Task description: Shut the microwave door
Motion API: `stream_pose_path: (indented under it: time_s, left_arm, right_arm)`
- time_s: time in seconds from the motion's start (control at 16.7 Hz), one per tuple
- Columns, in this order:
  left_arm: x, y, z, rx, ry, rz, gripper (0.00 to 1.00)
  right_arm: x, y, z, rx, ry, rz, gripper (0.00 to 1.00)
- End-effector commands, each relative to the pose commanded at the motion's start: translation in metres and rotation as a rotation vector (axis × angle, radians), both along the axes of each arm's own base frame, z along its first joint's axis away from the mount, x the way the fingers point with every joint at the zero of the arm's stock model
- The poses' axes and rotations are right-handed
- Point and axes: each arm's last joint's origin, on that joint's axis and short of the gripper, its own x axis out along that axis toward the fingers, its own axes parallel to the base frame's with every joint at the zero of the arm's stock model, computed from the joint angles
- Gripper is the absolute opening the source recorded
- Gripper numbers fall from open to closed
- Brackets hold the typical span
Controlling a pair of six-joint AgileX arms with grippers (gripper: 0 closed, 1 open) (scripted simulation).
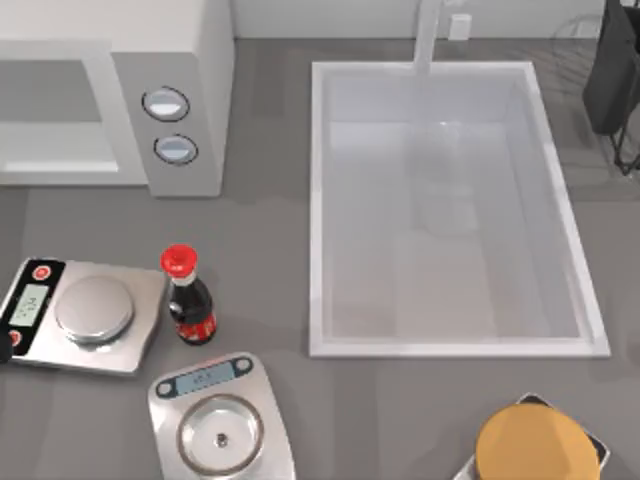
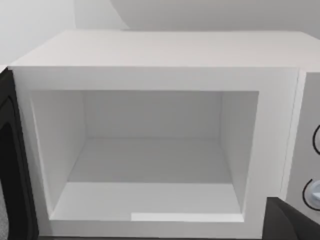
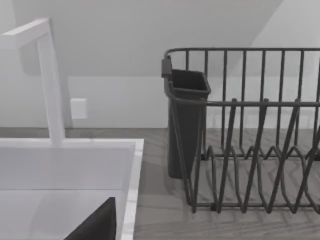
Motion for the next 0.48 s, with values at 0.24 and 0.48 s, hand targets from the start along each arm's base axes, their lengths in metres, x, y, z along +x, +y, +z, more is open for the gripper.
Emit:
stream_pose_path:
  time_s: [0.24, 0.48]
  left_arm:
    - [0.0000, 0.0000, -0.0012, 0.000, 0.001, -0.001, 0.00]
    - [-0.0001, 0.0094, -0.0058, 0.000, 0.002, -0.001, 0.00]
  right_arm:
    - [0.0000, 0.0000, 0.0000, 0.000, 0.000, 0.000, 1.00]
    - [0.0000, 0.0000, 0.0000, 0.000, 0.000, 0.000, 1.00]
